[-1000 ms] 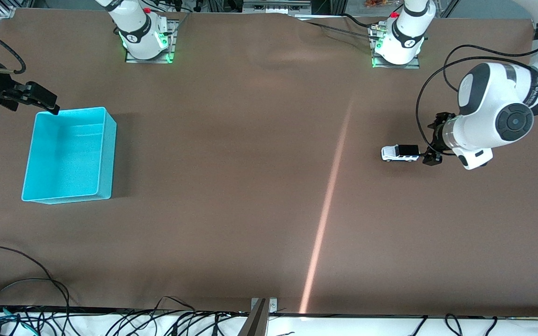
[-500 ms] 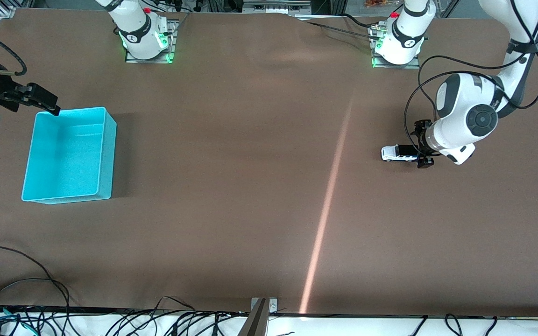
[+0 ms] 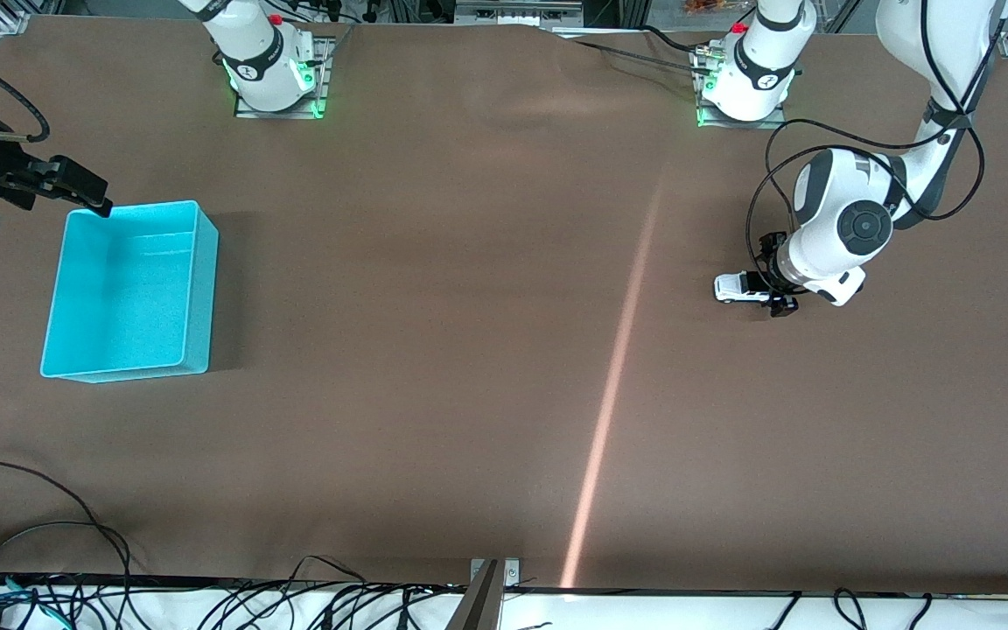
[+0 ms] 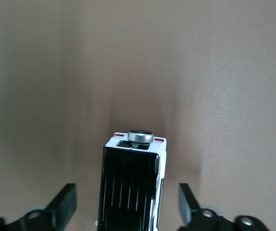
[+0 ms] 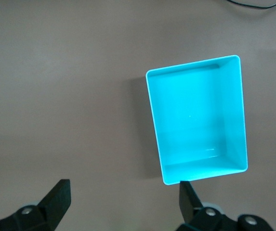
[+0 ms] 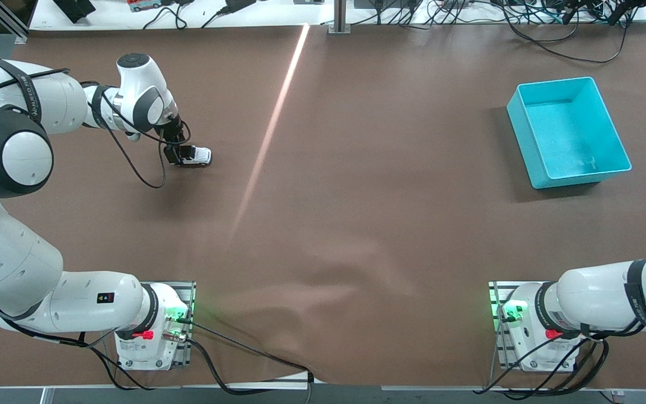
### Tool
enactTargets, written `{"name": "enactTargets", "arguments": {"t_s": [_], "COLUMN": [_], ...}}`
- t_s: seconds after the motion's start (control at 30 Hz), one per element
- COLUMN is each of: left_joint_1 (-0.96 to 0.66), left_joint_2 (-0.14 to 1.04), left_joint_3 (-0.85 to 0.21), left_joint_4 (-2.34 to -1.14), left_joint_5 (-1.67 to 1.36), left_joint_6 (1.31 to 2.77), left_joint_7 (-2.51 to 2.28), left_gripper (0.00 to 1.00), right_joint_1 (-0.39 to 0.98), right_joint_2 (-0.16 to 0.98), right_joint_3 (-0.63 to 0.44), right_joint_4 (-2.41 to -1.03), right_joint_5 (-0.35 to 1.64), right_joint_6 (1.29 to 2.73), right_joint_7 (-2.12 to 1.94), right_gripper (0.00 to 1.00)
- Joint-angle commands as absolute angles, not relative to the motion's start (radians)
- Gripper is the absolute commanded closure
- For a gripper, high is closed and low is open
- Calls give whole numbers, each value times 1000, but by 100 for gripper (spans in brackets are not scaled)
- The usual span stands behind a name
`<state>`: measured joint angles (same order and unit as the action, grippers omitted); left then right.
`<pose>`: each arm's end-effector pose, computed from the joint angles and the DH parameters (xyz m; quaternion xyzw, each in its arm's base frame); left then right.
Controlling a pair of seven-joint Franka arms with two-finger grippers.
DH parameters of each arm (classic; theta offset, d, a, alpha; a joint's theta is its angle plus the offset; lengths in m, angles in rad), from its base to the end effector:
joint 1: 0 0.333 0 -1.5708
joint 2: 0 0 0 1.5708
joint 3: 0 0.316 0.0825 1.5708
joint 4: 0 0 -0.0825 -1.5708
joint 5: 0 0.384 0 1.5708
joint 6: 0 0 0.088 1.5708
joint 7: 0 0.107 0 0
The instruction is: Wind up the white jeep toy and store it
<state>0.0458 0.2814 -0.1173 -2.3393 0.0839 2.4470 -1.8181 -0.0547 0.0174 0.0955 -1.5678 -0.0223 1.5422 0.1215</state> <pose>0.4967 -0.0375 0.2020 -0.6653 -0.7417 0.0438 0.0735 0.5561 0.0198 0.6139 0.9989 -0.0404 -0.0206 0.0120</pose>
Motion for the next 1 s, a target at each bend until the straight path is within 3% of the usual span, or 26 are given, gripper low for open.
{"name": "enactTargets", "arguments": {"t_s": [0.0,0.37,0.6,0.97], "left_joint_1": [40,35,31,23], "left_joint_2": [270,268,236,232], "left_joint_3": [-120,-127,-130,-232], "left_joint_4": [-2352,-2347,-2322,-2309], "left_joint_5": [114,114,115,114], "left_joint_6": [2457,2457,2436,2414], "left_joint_7": [-1845,-1836,-1833,-1902], "left_gripper": [25,80,81,81], "right_joint_1": [-61,-61,-61,-61], "right_joint_2": [25,26,25,26], "right_joint_3": [100,100,100,100], "right_joint_4": [-1548,-1548,-1548,-1548], "right_joint_5": [-29,-29,-29,-29], "right_joint_6": [1539,1542,1542,1542], "right_joint_7": [126,126,126,124], "right_gripper": [0,0,0,0]}}
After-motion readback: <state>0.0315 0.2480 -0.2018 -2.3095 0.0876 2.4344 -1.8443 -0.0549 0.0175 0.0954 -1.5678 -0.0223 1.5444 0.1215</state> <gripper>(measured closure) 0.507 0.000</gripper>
